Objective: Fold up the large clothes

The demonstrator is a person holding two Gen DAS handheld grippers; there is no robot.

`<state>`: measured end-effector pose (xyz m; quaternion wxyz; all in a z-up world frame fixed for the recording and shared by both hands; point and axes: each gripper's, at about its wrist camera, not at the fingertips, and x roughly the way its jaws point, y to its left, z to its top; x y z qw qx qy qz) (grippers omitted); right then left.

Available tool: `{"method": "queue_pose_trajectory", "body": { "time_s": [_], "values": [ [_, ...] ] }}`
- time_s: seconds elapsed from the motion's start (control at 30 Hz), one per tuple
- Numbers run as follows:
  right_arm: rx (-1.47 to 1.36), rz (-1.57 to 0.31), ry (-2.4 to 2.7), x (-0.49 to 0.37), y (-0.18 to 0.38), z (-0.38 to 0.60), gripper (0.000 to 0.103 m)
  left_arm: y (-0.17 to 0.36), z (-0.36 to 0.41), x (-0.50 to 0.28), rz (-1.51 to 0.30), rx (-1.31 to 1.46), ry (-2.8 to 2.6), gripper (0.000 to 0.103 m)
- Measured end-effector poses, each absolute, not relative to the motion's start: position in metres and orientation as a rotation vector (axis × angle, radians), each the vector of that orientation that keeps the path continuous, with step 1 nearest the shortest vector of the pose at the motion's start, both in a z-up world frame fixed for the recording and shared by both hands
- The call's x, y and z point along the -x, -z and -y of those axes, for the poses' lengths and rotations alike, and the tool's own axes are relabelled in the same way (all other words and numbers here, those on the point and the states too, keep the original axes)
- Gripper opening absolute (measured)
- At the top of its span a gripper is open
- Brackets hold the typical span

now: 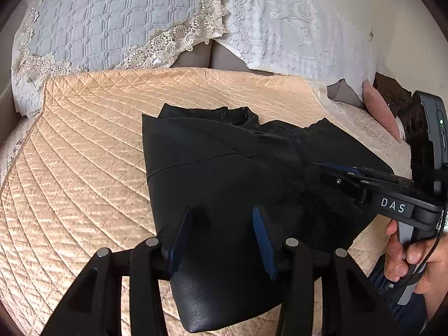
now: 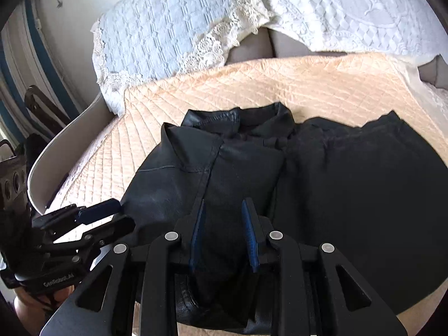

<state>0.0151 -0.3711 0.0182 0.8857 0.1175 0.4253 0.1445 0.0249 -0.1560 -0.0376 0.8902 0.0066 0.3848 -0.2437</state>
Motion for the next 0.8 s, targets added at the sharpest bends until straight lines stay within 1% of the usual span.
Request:
{"method": "queue_pose_trajectory", "body": {
  "time_s": [0.13,0.17,0.23,0.27,0.3,0.37,0.43,0.57,0.7,0.8],
  "values": [
    [-0.284,-0.887,-0.266,-0.003,-0.016,0.391,0.027,0.033,0.156,-0.023,-0.788,0.016,0.535,0.047],
    [-0.298,-0.884,-0.246,0.003,-0.016,0.4,0.029,0.032,0.157,-0.021,-0.779,0.017,0.545,0.047],
    [-0.344,-0.879,-0.198,0.016,-0.015,0.424,0.029,0.03,0.162,-0.018,-0.771,0.023,0.581,0.047],
    [-0.369,-0.877,-0.173,0.023,-0.015,0.437,0.031,0.03,0.166,-0.017,-0.769,0.028,0.603,0.047],
    [-0.404,-0.874,-0.14,0.032,-0.015,0.453,0.034,0.03,0.17,-0.015,-0.768,0.031,0.626,0.047],
    [-0.463,-0.868,-0.1,0.043,-0.016,0.477,0.049,0.032,0.179,-0.013,-0.771,0.042,0.682,0.047],
    [-0.535,-0.86,-0.051,0.056,-0.015,0.501,0.054,0.036,0.189,-0.013,-0.79,0.062,0.737,0.047],
    [-0.678,-0.845,0.037,0.077,-0.009,0.539,0.057,0.053,0.213,-0.018,-0.836,0.026,0.742,0.047],
    [-0.8,-0.818,0.113,0.088,0.002,0.57,0.058,0.058,0.226,-0.022,-0.826,0.007,0.704,0.047],
    [-0.828,-0.784,0.175,0.091,0.006,0.588,0.062,0.06,0.23,-0.023,-0.819,0.005,0.682,0.048]
  ]
}}
